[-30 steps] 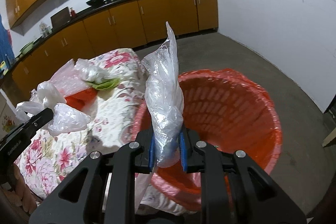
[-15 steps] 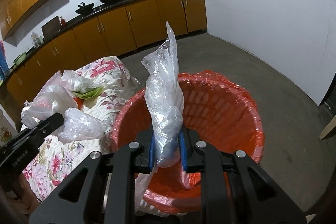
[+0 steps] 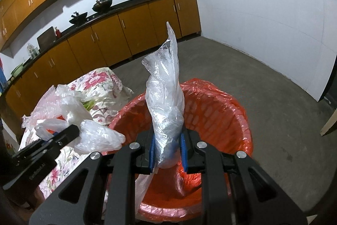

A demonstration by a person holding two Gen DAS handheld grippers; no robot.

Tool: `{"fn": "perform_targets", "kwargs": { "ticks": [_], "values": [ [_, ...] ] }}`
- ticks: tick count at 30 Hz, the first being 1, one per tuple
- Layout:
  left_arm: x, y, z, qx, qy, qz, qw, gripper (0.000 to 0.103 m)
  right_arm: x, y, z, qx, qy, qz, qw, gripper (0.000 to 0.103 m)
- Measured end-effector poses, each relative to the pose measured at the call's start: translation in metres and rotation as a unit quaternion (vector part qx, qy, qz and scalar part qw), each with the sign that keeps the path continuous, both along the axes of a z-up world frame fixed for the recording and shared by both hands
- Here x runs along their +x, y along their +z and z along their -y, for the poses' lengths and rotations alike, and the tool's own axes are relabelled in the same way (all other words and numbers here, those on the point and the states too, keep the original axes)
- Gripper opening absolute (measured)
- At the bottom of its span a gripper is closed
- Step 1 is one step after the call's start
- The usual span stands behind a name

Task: Collect trash
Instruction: 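Open both tools to drop the plastic bags into the red basket, then grasp a bubble wrap sheet with the left tool while the right tool grasps another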

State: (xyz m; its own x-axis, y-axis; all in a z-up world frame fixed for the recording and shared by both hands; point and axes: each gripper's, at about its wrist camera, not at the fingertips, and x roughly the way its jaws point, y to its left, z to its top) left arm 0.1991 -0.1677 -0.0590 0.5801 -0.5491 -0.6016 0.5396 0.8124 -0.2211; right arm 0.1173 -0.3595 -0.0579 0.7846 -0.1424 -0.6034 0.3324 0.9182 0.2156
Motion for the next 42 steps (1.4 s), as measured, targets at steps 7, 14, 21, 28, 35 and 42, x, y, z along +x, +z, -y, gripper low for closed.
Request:
{"fn": "perform_targets", "kwargs": {
  "ticks": [7,14,21,28,35,42],
  "values": [
    [0.006,-0.013,0.019,0.009,-0.008,-0.015,0.9998,0.034,-0.002,0.000,0.013,0.008,-0.016,0.012,1.000,0.045],
    [0.007,-0.023,0.002,0.025,0.012,-0.017,0.9995,0.040,-0.006,-0.003,0.016,0.009,-0.023,0.007,1.000,0.048],
    [-0.005,-0.015,-0.039,0.050,0.075,0.028,0.9956,0.056,-0.001,0.004,-0.005,-0.008,0.004,0.011,1.000,0.048],
    [-0.010,-0.009,-0.088,0.065,0.127,0.046,0.9887,0.057,0.011,0.011,-0.039,-0.014,0.048,0.015,0.999,0.048],
    [-0.010,-0.001,-0.138,0.069,0.185,0.059,0.9786,0.057,0.022,0.014,-0.074,-0.020,0.091,0.014,0.996,0.048],
    [-0.002,0.020,-0.187,0.084,0.255,0.108,0.9574,0.057,0.035,0.015,-0.109,-0.024,0.133,0.013,0.991,0.048]
  ]
}}
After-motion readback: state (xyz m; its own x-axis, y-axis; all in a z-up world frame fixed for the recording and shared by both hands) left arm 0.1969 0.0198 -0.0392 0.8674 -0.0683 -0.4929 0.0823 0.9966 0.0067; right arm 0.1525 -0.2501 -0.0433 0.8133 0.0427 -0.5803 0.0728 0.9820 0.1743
